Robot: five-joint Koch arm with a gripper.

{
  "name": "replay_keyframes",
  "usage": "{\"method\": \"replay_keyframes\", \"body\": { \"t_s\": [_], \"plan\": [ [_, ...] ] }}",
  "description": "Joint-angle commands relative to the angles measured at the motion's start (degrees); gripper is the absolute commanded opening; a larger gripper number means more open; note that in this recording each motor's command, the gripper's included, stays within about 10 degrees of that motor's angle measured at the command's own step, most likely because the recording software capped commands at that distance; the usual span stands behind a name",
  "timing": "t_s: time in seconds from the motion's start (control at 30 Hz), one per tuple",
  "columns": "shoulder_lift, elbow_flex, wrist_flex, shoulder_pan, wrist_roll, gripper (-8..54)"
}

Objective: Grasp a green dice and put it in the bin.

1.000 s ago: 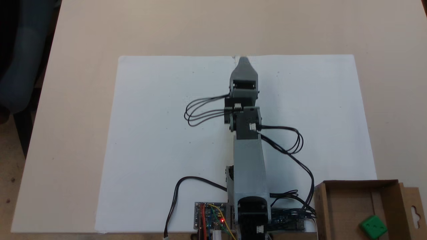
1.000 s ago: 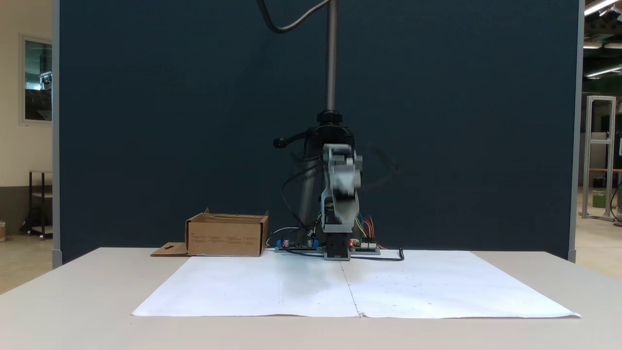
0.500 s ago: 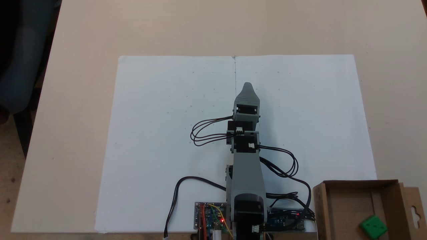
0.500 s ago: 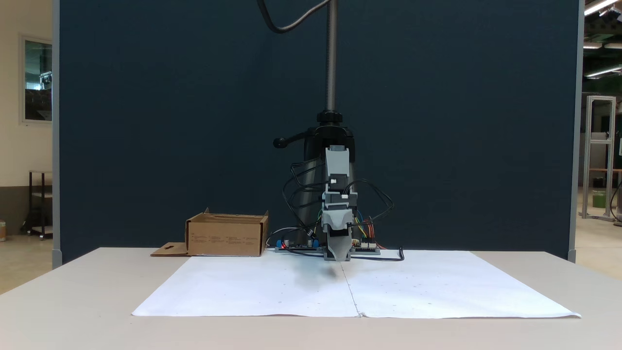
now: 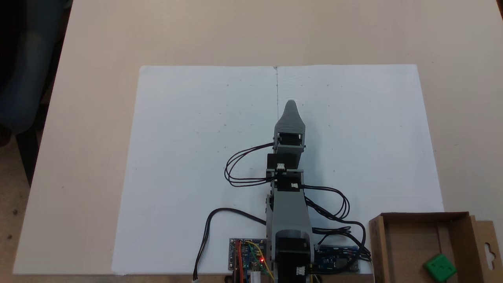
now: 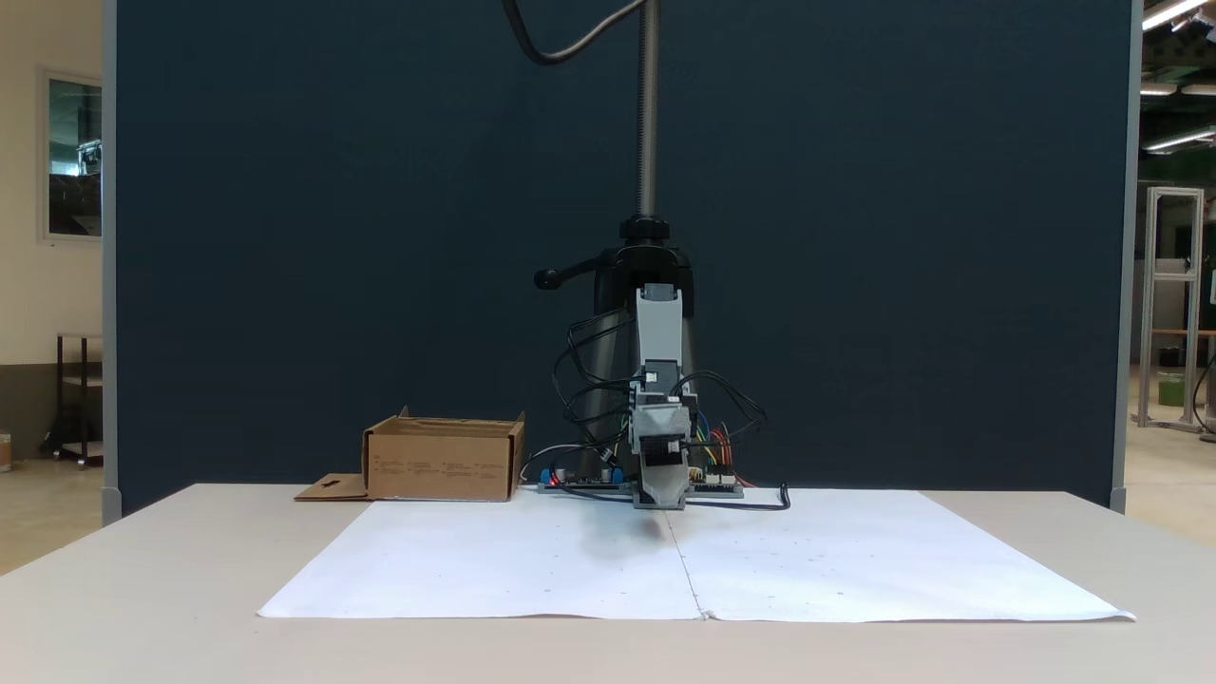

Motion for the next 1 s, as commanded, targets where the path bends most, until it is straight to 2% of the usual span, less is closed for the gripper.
{"method": "replay_keyframes", "body": {
  "t_s": [0.0, 0.97],
  "plan": [
    [6.8, 4.3, -9.7, 0.8, -1.1, 43.3],
    [6.3, 4.3, -37.9, 0.5, -1.1, 44.5]
  ]
}}
